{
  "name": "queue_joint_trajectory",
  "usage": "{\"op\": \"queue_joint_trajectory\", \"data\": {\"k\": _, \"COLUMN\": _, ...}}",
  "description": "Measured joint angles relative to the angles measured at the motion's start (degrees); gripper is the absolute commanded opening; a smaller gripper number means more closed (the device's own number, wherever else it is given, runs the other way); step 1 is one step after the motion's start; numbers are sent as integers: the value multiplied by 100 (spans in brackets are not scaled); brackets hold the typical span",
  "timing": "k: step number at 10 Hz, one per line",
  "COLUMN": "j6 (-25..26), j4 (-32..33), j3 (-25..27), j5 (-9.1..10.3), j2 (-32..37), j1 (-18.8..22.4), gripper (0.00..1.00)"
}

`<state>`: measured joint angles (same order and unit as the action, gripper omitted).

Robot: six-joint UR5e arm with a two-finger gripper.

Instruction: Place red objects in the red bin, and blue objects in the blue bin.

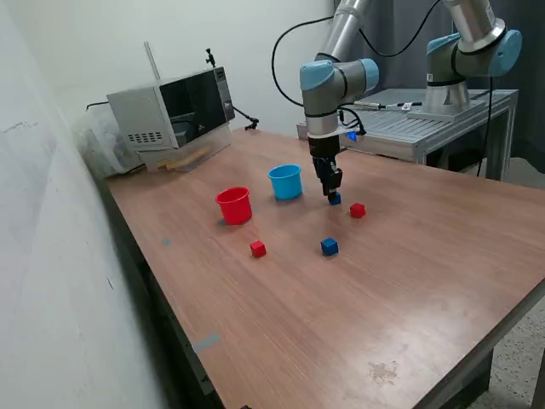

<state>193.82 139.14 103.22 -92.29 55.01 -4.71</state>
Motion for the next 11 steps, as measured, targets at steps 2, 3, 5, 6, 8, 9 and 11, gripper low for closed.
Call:
{"op": "queue_joint_trajectory", "data": {"k": 2, "j6": -175, "j4": -28, "j3": -20, "j5": -11, "j2": 9, "j1": 13, "gripper": 0}}
{"op": "queue_joint_trajectory", "data": {"k": 3, "j6": -288, "j4": -135, "j3": -84, "j5": -18, "j2": 99, "j1": 20, "gripper": 0}}
{"op": "queue_joint_trajectory", "data": {"k": 5, "j6": -439, "j4": -510, "j3": -282, "j5": -17, "j2": 498, "j1": 28, "gripper": 0}}
{"op": "queue_joint_trajectory", "data": {"k": 6, "j6": -512, "j4": -656, "j3": -349, "j5": -15, "j2": 727, "j1": 28, "gripper": 0}}
{"op": "queue_joint_trajectory", "data": {"k": 8, "j6": -658, "j4": -835, "j3": -418, "j5": -16, "j2": 1001, "j1": -23, "gripper": 0}}
{"op": "queue_joint_trajectory", "data": {"k": 9, "j6": -703, "j4": -870, "j3": -444, "j5": -17, "j2": 1041, "j1": -160, "gripper": 0}}
{"op": "queue_joint_trajectory", "data": {"k": 11, "j6": -742, "j4": -892, "j3": -580, "j5": -19, "j2": 968, "j1": -620, "gripper": 0}}
